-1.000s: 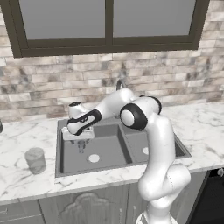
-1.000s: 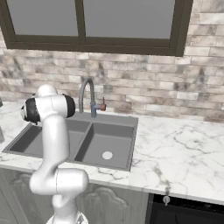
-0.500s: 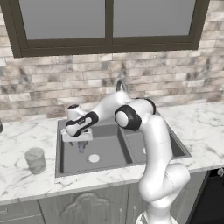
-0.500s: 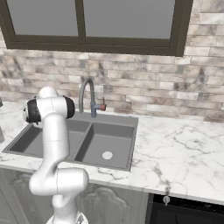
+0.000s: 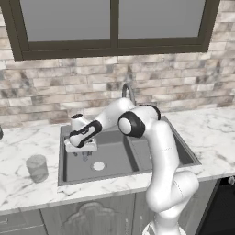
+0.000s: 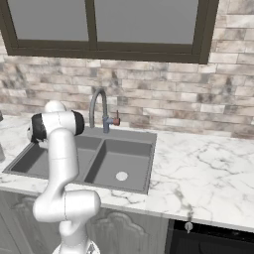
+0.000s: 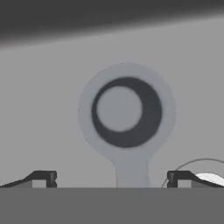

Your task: Move any existing items from the left basin to the right basin for drying. Then move the glass cup from the counter to the left basin of the sink for washing.

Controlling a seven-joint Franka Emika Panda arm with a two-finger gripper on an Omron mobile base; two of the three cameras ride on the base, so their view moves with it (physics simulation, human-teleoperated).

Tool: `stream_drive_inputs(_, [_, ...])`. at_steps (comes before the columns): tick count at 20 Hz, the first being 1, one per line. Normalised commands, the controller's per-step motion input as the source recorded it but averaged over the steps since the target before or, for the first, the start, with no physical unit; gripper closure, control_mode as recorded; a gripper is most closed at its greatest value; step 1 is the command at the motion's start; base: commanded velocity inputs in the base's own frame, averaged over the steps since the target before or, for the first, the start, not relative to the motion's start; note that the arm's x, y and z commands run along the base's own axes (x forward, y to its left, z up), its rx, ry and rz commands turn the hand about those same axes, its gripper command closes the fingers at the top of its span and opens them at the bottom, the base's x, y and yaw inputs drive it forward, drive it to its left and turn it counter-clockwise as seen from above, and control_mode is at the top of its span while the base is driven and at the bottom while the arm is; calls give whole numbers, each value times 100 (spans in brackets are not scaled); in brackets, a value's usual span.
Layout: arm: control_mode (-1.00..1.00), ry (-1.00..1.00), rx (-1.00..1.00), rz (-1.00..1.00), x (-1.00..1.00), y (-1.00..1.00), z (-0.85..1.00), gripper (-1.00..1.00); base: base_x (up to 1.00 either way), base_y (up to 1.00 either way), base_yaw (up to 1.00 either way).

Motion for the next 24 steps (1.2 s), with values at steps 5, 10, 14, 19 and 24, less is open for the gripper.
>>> stream_drive_inputs(5, [-100,0,0,0,0,0,-21,-100,0,0,0])
stream_drive_inputs(10, [-100,0,2,0,0,0,-14,-100,0,0,0])
stream_drive_inputs(14, [-100,2,1,0,0,0,-21,100,0,0,0])
stream_drive_inputs(19, [-100,2,0,0,0,0,-3,100,0,0,0])
stream_drive_inputs(24, [-100,0,0,0,0,0,1,100,0,0,0])
